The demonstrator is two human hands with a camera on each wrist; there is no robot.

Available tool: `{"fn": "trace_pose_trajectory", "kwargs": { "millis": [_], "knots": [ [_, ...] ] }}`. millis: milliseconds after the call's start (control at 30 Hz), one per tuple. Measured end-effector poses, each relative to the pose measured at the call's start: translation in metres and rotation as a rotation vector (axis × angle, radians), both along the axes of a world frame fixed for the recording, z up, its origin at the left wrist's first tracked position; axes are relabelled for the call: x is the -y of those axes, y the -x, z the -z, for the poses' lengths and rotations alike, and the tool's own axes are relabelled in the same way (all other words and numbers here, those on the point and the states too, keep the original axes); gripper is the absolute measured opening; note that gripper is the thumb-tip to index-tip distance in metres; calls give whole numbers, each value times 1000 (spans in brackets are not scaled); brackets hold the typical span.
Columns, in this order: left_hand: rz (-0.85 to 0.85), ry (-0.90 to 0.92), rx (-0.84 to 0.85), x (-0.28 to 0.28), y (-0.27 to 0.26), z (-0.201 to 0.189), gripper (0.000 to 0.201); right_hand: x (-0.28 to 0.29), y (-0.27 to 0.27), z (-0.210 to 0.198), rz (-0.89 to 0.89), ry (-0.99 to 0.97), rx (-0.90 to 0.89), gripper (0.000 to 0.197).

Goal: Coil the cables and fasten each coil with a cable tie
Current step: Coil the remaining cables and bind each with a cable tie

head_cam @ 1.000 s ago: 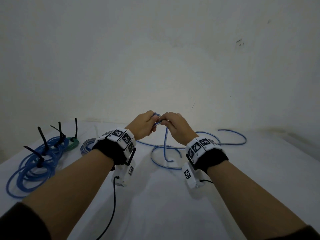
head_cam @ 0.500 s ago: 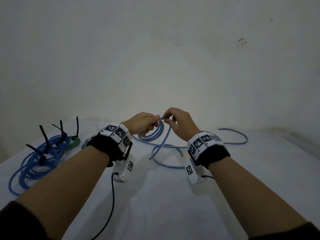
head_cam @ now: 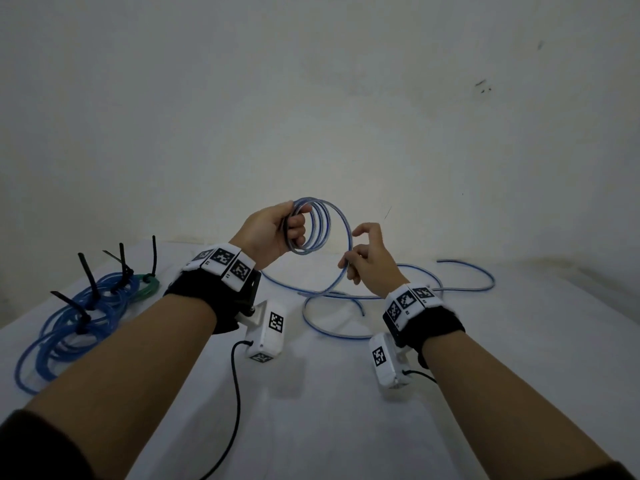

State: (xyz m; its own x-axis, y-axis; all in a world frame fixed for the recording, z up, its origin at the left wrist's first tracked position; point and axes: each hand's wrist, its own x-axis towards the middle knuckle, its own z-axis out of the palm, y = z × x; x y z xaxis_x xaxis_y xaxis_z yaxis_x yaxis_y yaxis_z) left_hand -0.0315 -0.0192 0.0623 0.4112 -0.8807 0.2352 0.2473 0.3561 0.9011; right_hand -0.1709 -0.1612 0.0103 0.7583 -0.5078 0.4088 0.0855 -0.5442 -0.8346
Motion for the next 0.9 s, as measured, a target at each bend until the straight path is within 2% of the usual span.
{"fn": "trace_pose_trajectory", "kwargs": {
  "millis": [133,200,300,433,567,733,833,900],
  "knots": [
    [-50,53,-97,3,-5,2,36,-6,0,-2,-98,-49,111,31],
    [-57,49,-134,4,-5,3,35,-7,-2,-4,-124,-64,134,25],
    [-54,49,-182,6,-2,5,36,-10,-7,-8,-161,-114,143,26],
    [-54,74,-218,6,3,3,38,-12,-7,-10,-257,-277,140,30],
    [-70,89,-238,7,5,1,48,-15,-9,-4,-227,-248,103,21],
    [-84,86,-167,13,12,4,57,-16,-14,1,-140,-195,65,12],
    [-46,76,-109,14,17,6,50,-15,-13,2,-116,-142,5,9],
    [-82,74,-20,17,19,10,40,-14,-12,3,-105,-122,-38,7]
  ]
}}
